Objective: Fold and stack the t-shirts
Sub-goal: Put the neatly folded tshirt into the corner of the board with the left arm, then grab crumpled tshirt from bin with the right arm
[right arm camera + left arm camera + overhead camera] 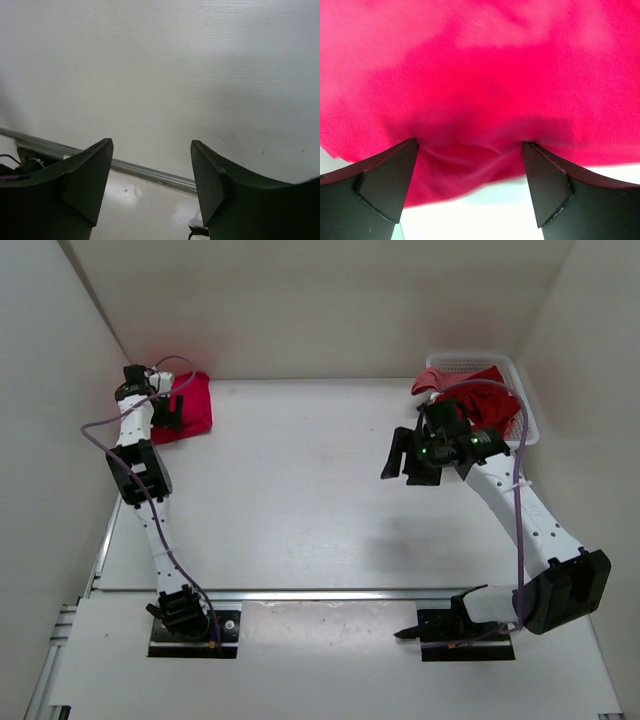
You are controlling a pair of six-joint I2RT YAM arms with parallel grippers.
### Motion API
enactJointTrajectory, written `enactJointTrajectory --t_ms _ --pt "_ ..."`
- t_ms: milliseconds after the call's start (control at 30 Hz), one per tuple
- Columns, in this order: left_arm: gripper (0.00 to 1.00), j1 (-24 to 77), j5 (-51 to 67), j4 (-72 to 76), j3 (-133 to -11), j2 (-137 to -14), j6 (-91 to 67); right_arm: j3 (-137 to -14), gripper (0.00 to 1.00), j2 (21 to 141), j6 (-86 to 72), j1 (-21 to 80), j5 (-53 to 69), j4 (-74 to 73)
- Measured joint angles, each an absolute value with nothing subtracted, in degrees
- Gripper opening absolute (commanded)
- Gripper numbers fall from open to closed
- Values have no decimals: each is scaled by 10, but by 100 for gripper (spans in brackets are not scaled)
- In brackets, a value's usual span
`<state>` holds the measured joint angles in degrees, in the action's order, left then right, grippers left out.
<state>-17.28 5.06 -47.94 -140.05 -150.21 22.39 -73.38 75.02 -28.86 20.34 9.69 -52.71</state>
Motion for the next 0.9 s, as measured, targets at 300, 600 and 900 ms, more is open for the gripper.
enactJointTrajectory --t_ms 300,600,900 --pt "99 -140 85 -380 -1094 -1233 209 -1025 99 867 -234 42 40 -632" --pt "98 -43 176 -331 -897 -923 198 -1119 98 1041 -158 -36 -46 -649" --pt "99 6 245 -412 -702 -868 154 -1052 80 1109 -137 -42 -3 -524"
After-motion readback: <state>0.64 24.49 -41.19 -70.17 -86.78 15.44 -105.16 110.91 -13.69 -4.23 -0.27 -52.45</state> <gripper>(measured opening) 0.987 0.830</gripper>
